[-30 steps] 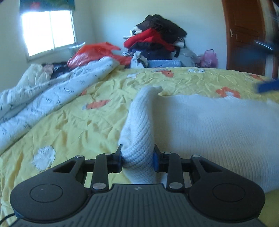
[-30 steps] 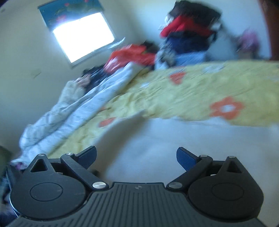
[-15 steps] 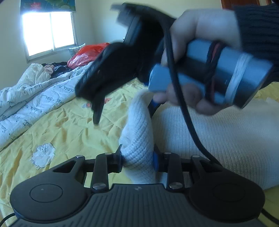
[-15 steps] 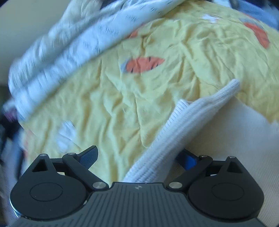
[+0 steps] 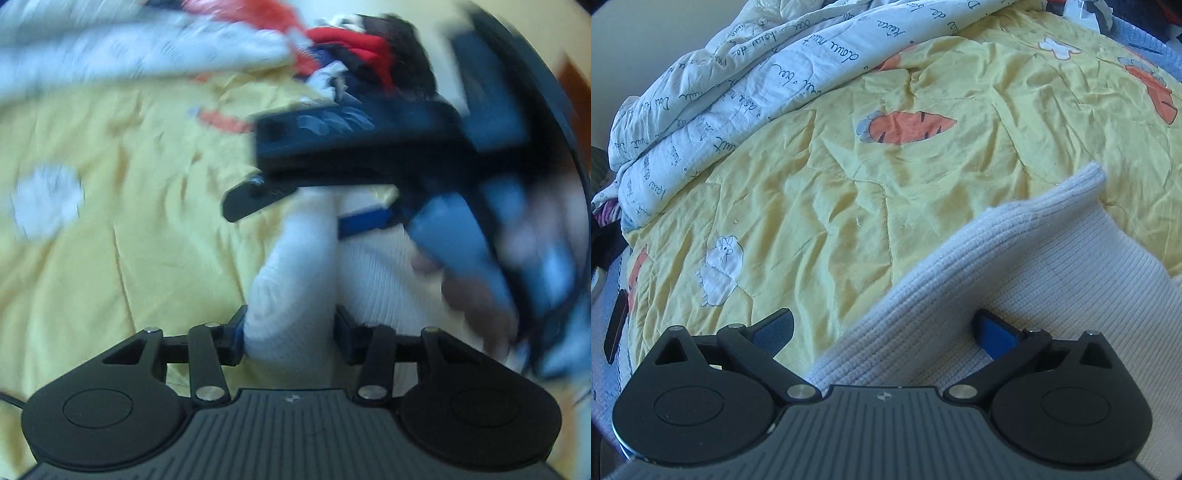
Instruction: Fold small clothes
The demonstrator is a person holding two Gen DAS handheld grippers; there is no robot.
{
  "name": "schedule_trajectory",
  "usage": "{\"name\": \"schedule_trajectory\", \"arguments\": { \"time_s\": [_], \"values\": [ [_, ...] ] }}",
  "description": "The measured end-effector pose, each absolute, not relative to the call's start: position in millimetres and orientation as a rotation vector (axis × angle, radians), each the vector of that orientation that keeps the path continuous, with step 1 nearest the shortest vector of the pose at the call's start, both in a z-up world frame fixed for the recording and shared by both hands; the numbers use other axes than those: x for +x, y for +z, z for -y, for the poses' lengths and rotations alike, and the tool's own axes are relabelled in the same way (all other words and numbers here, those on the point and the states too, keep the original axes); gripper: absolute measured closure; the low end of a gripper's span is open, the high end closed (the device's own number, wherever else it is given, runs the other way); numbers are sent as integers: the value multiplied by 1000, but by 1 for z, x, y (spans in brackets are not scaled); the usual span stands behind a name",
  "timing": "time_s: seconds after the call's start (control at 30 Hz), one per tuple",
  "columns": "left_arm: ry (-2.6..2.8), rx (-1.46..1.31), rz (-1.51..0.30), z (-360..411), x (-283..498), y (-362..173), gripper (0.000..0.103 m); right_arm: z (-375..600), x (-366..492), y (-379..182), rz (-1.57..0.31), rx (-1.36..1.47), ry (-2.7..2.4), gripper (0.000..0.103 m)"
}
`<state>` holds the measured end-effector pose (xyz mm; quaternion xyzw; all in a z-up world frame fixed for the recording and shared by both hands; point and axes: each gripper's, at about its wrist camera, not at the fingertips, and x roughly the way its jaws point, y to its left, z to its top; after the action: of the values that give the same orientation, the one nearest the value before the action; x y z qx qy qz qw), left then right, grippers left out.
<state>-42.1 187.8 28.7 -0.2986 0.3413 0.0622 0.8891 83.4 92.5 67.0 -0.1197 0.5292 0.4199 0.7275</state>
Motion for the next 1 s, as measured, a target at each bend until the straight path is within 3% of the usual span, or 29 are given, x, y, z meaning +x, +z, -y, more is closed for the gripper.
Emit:
{"name": "schedule_trajectory", "arguments": {
  "time_s": [0.1,0.27,0.37,0.43,0.53,0.8,1.0],
  "values": [
    [144,-603,-715,-185,-42,35,73,-92,84,67,-1170,-268,932,3],
    [157,-42,-559,-99,-63,52,76,-91,90,73,-1205,-282,936,10],
    [164,112,-544,-73,-66,43,76,-92,93,79,-1217,-325,937,26],
    [165,140,-541,-68,-67,42,76,-88,97,80,-1211,-359,929,55],
    [155,173,-539,-65,-68,41,76,-75,106,82,-1210,-366,939,70],
    [124,268,-500,-40,-68,54,76,-41,110,101,-1178,-309,1022,78],
    [12,355,-423,7,-68,73,76,43,116,137,-1080,-213,1071,80]
  ]
}}
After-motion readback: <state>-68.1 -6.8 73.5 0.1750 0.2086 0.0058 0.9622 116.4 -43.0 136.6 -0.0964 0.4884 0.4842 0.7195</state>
